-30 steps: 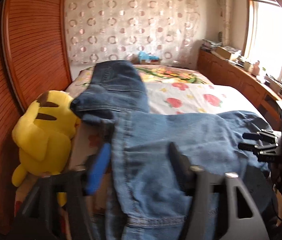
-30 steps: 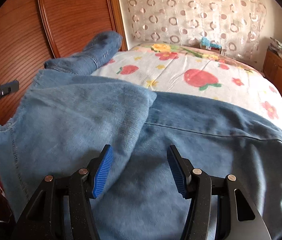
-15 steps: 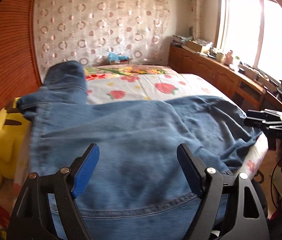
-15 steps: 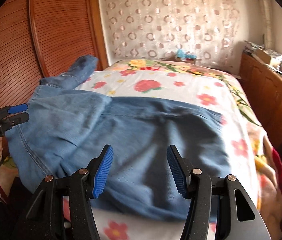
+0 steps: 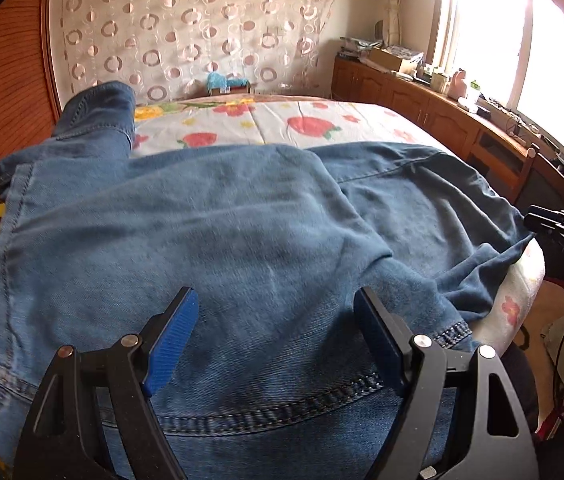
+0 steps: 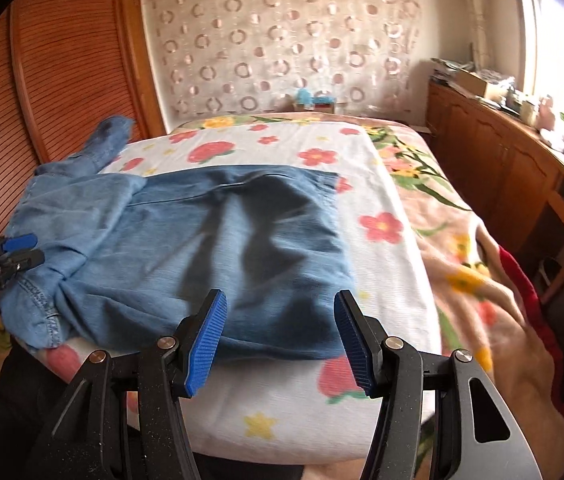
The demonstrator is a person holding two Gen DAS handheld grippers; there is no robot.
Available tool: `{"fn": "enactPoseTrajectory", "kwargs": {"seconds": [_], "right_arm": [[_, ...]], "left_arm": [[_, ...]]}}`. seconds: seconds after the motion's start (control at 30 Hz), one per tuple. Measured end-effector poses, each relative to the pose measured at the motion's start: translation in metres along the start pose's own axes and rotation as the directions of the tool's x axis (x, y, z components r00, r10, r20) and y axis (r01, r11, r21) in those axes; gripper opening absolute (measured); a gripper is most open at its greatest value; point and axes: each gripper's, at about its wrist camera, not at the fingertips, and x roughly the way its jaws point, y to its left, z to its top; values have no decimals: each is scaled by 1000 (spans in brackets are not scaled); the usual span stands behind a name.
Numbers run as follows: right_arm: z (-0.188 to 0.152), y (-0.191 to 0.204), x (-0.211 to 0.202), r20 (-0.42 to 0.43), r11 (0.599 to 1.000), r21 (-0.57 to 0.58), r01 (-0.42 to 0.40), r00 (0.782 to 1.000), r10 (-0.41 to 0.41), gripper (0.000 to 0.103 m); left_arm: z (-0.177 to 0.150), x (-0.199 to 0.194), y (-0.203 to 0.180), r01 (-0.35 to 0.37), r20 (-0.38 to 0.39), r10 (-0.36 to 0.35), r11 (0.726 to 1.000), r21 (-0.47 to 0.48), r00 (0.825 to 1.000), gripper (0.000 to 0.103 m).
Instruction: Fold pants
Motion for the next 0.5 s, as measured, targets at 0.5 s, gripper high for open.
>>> {"fn": "enactPoseTrajectory", "kwargs": {"seconds": [0.5], "right_arm": [[-3, -15, 17, -44, 997, 61, 49, 998, -46, 58]], "left_arm": [[-7, 7, -3, -11, 4, 11, 1000, -11, 1000, 81]]}}
